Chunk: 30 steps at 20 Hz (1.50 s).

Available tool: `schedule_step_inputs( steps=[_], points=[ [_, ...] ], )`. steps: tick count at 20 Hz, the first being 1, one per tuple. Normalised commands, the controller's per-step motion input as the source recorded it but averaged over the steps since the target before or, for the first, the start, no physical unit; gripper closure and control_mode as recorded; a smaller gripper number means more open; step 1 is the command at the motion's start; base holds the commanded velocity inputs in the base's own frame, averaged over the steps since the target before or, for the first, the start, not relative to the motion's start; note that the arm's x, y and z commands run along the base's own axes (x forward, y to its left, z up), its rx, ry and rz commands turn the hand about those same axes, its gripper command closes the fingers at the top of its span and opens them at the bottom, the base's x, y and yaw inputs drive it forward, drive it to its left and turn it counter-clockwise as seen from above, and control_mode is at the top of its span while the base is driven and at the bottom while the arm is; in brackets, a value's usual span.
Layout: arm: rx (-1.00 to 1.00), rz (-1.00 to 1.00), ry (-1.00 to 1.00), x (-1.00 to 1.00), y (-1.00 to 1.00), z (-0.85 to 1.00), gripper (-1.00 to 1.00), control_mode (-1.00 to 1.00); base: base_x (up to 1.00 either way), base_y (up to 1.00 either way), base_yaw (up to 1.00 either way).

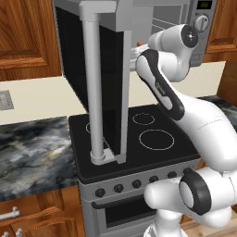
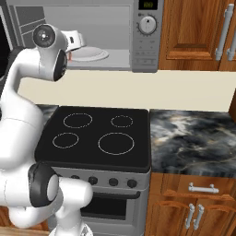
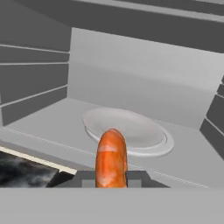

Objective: Transport the shrimp from the fridge to the microwave and turn on the microwave.

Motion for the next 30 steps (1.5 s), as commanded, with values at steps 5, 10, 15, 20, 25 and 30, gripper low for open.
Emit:
schedule_step_inputs(
  steps=[5, 10, 15, 20, 25, 30],
  points=[
    [0.03, 0.00, 0.00, 0.39, 0.10, 0.00, 1.00, -1.00, 0.00, 0.00, 0.00],
    [0.06, 0.00, 0.00, 0.27, 0.13, -0.02, 1.00, -1.00, 0.00, 0.00, 0.00],
    [0.07, 0.00, 0.00, 0.33, 0.11, 0.00, 1.00, -1.00, 0.00, 0.00, 0.00],
    [0.06, 0.00, 0.00, 0.32, 0.08, 0.00, 1.00, -1.00, 0.00, 0.00, 0.00],
    [0.03, 0.00, 0.00, 0.25, 0.03, -0.05, 1.00, -1.00, 0.00, 0.00, 0.00],
    [0.00, 0.00, 0.00, 0.22, 0.04, -0.07, 1.00, -1.00, 0.00, 0.00, 0.00]
  ],
)
